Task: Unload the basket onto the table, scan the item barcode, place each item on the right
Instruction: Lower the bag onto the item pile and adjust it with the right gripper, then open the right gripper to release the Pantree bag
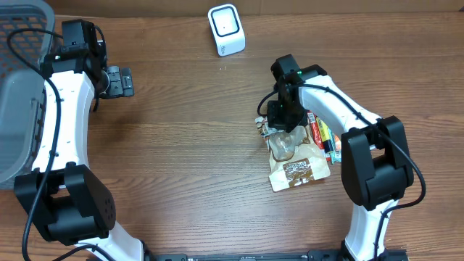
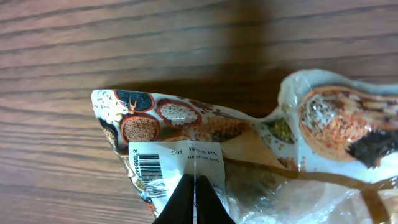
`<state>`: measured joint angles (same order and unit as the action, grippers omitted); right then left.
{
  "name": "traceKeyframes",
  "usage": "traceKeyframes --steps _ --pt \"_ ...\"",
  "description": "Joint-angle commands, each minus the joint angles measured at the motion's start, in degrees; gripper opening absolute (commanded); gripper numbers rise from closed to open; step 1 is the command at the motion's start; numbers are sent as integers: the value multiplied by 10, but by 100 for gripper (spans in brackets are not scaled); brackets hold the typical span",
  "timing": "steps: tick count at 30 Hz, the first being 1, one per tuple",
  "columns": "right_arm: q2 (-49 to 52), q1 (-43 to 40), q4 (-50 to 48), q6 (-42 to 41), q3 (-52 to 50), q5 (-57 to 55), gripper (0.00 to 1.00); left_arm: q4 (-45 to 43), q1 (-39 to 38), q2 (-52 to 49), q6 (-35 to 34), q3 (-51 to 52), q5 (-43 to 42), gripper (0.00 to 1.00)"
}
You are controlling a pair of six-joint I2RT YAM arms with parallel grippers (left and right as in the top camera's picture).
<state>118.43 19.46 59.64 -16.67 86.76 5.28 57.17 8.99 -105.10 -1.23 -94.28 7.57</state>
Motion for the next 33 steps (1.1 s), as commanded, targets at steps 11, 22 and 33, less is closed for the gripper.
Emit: traceKeyframes --steps 11,22,33 --pt "-74 -17 -8 5 7 -27 43 -2 0 0 10 -10 3 100" --pt "-74 -18 -8 5 7 -27 100 -2 -1 0 11 -10 3 100" --pt "-74 -18 -8 5 7 -27 100 -2 0 0 10 -10 3 100"
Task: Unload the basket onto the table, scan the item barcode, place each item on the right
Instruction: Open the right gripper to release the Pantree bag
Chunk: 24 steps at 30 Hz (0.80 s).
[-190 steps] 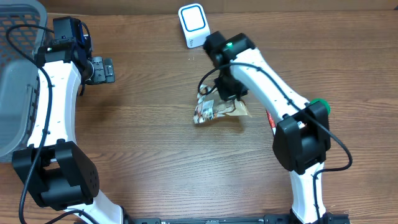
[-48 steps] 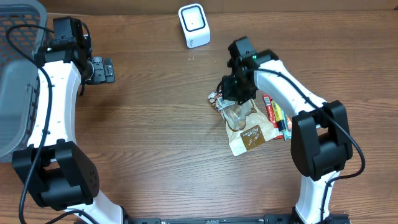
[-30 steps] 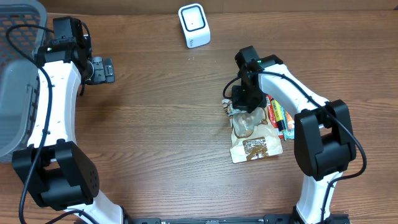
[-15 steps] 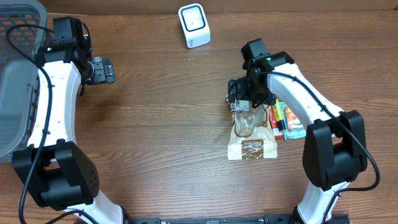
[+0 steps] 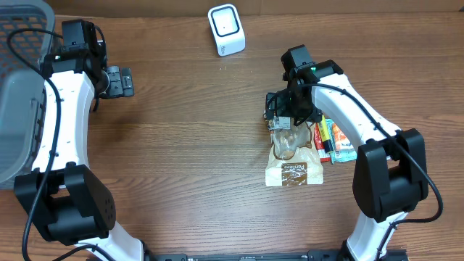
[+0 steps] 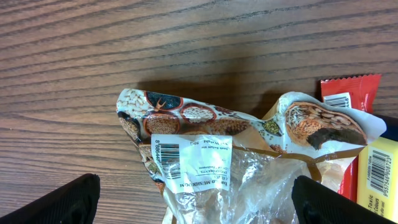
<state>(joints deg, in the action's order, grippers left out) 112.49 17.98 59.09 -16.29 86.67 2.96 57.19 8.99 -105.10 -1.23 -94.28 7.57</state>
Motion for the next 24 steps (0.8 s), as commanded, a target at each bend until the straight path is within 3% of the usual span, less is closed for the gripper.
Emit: traceKeyframes --steps 1,24 --pt "-14 -3 -3 1 8 -3 100 -2 0 0 10 -10 3 100" --pt "-32 -3 -5 1 8 -3 100 -2 0 0 10 -10 3 100"
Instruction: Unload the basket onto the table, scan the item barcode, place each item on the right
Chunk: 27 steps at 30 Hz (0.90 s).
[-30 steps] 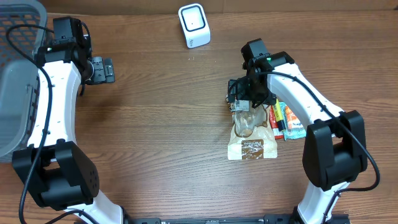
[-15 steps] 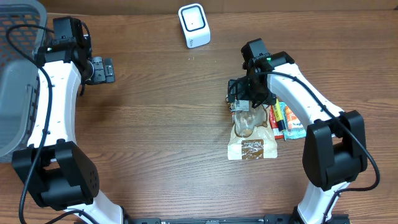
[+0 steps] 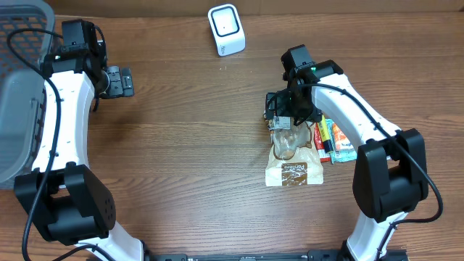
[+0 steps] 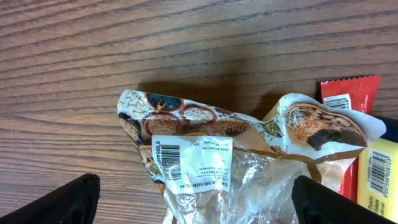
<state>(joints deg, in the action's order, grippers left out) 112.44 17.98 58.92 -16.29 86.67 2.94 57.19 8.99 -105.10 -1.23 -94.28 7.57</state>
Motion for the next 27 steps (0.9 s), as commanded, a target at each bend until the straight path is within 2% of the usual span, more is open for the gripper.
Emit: traceKeyframes --steps 1,27 --pt "-40 -3 -3 1 8 -3 100 -2 0 0 10 -10 3 100" --pt "-391 -3 -3 1 8 -3 100 -2 0 0 10 -10 3 100"
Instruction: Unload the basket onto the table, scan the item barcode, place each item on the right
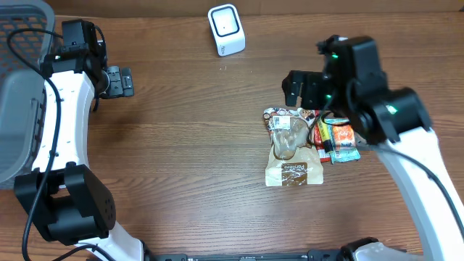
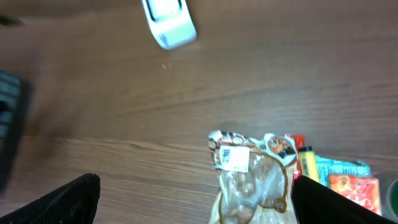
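Note:
The snack bag (image 1: 292, 148) lies flat on the table, its white barcode label (image 2: 235, 158) facing up at the far end. High above the table my right gripper (image 1: 307, 88) hangs open, holding nothing; in the wrist view the right gripper (image 2: 194, 200) has the bag (image 2: 252, 180) lying far below between its fingertips (image 2: 68, 199). The white scanner (image 1: 226, 29) stands at the table's far edge, and the right wrist view shows the scanner (image 2: 168, 22) at top left. My left gripper (image 1: 120, 81) rests at the far left, fingers together.
Several small packets (image 1: 335, 138) lie just right of the bag: a red bar, a yellow tube, teal and orange packs. A grey basket (image 1: 22, 43) fills the far left corner. Black cables run along the left arm.
My right gripper was low over the bag's labelled end, open. Now it is much higher and a little farther back and right, still open. The bag has not moved.
First my right gripper was shut on the bag's labelled edge, the bag lying askew. Then it stood open just above the released bag, which lay straighter and label up. It stayed so, and now it hangs high over the table.

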`<state>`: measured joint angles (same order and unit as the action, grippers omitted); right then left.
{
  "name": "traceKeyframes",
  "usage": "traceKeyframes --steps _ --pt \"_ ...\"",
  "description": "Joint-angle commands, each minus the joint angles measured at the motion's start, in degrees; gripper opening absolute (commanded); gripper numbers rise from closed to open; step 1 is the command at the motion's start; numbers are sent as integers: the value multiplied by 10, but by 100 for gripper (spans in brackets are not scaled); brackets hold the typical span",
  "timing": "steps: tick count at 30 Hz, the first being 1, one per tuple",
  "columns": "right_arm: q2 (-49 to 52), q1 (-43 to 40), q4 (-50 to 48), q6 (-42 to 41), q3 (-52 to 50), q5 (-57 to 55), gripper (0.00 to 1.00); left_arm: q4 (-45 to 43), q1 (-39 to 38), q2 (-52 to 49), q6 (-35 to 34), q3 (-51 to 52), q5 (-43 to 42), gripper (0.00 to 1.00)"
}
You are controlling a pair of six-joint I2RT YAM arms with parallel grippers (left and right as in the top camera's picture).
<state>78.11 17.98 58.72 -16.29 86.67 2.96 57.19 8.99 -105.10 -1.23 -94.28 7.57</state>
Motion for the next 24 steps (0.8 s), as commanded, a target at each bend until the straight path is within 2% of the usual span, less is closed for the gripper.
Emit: traceKeyframes --steps 1,24 --pt "-61 -3 -1 1 8 -3 100 -2 0 0 10 -10 3 100" --pt "-336 -3 20 3 8 -23 100 -2 0 0 10 -10 3 100"
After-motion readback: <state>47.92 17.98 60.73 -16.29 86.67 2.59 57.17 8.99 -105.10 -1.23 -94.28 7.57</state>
